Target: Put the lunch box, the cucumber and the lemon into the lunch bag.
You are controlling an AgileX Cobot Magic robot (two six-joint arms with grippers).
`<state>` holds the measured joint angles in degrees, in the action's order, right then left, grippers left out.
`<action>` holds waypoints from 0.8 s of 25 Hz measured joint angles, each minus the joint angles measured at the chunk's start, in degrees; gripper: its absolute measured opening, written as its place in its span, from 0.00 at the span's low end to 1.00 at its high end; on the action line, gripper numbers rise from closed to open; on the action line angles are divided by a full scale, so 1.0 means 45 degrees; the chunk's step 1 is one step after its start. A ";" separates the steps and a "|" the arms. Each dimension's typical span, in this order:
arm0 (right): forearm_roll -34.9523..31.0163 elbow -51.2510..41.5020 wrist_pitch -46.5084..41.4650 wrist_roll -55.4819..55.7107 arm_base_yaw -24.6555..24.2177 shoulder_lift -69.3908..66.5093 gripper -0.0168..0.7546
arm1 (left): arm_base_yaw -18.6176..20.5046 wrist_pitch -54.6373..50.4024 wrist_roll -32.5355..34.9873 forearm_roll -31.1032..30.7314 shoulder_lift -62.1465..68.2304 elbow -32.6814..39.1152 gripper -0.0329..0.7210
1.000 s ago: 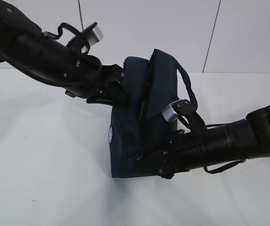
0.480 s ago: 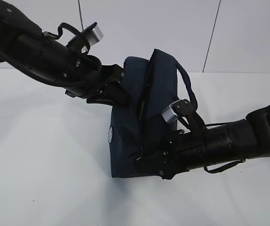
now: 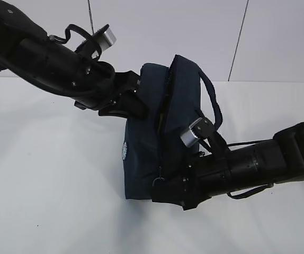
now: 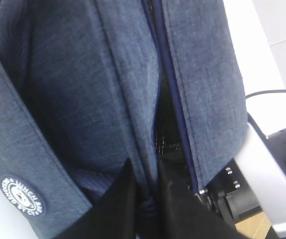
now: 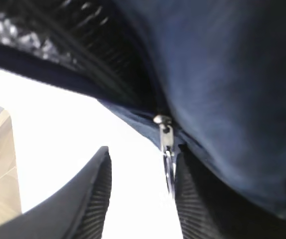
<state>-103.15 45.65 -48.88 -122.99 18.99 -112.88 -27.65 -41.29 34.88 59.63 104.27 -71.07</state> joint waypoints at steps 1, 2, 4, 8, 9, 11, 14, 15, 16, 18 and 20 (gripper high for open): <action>0.0000 0.0000 -0.0021 -0.0061 0.0000 -0.0032 0.47 | 0.0000 0.0000 0.0000 0.0022 0.0000 0.0000 0.09; 0.0000 0.0000 -0.0028 -0.0116 0.0000 -0.0084 0.47 | 0.0000 0.0000 0.0000 0.0030 0.0000 0.0000 0.09; 0.0000 0.0000 -0.0052 -0.0189 0.0000 -0.0107 0.47 | 0.0000 -0.0008 0.0000 0.0051 0.0000 0.0000 0.09; 0.0000 0.0168 -0.0052 -0.0305 0.0000 -0.0133 0.47 | 0.0000 -0.0029 0.0000 0.0051 0.0000 0.0000 0.09; 0.0000 0.0222 -0.0052 -0.0327 0.0000 -0.0133 0.47 | 0.0000 -0.0029 0.0000 0.0051 0.0000 0.0000 0.09; 0.0000 0.0272 -0.0052 -0.0357 0.0000 -0.0133 0.46 | 0.0000 -0.0029 0.0000 0.0080 0.0000 0.0000 0.09; 0.0000 0.0298 -0.0052 -0.0374 0.0000 -0.0133 0.40 | 0.0000 -0.0029 0.0000 0.0080 0.0000 0.0000 0.09; 0.0000 0.0317 -0.0052 -0.0374 0.0000 -0.0133 0.38 | 0.0000 -0.0029 0.0000 0.0080 0.0000 0.0000 0.09; 0.0000 0.0317 -0.0052 -0.0374 0.0000 -0.0133 0.35 | 0.0000 -0.0029 0.0000 0.0080 0.0000 0.0000 0.09; 0.0000 0.0349 -0.0052 -0.0374 0.0000 -0.0153 0.32 | 0.0000 -0.0029 0.0000 0.0080 0.0000 0.0000 0.09; 0.0000 0.0356 -0.0052 -0.0385 0.0000 -0.0153 0.31 | 0.0000 -0.0029 0.0000 0.0080 0.0000 0.0000 0.09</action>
<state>-103.15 47.25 -49.12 -124.72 18.99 -113.57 -27.65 -41.42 34.88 59.99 104.27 -71.07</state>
